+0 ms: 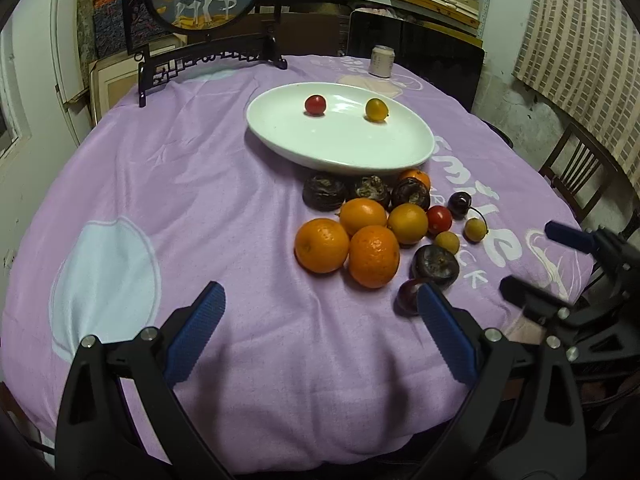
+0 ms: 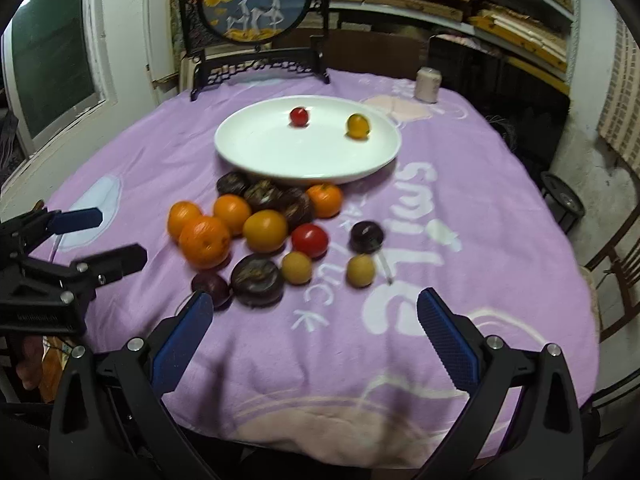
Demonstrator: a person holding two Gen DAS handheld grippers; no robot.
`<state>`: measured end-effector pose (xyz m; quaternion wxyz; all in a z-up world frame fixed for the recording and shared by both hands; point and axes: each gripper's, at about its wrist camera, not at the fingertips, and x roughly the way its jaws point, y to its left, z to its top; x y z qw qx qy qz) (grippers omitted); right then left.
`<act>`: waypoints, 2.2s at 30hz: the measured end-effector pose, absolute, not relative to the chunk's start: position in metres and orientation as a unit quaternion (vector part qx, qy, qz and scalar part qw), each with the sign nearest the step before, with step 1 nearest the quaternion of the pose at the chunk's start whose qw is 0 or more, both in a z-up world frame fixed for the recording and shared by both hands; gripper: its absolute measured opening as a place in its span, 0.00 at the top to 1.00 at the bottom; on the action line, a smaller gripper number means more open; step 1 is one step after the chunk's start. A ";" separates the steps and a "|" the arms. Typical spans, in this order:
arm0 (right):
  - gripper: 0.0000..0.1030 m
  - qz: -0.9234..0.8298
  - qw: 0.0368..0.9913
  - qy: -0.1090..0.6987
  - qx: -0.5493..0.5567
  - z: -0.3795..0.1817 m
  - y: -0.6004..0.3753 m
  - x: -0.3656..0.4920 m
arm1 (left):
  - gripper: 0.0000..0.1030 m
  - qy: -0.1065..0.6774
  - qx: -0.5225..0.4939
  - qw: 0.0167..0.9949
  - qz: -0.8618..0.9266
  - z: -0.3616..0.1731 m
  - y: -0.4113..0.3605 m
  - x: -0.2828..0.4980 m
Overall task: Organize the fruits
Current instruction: 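Grasp a dark mangosteen with the right tool while the left tool reaches for a dark cherry, then carry the dark cherry with the left tool while the right tool carries the mangosteen, release both on plate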
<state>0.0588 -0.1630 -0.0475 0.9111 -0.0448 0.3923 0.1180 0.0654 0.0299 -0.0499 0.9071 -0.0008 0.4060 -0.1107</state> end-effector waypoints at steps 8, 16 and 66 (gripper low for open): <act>0.48 0.166 0.877 0.450 -0.036 -0.083 -0.145 0.085 | 0.04 0.413 -0.007 0.904 -0.110 -0.052 0.037 0.062; 0.62 0.186 0.877 0.440 -0.058 -0.089 -0.122 0.100 | 0.04 0.428 -0.018 0.896 -0.115 -0.056 0.038 0.065; 0.62 0.141 0.893 0.424 0.048 -0.080 -0.236 0.065 | 0.73 0.464 -0.004 0.868 -0.177 -0.073 -0.073 0.094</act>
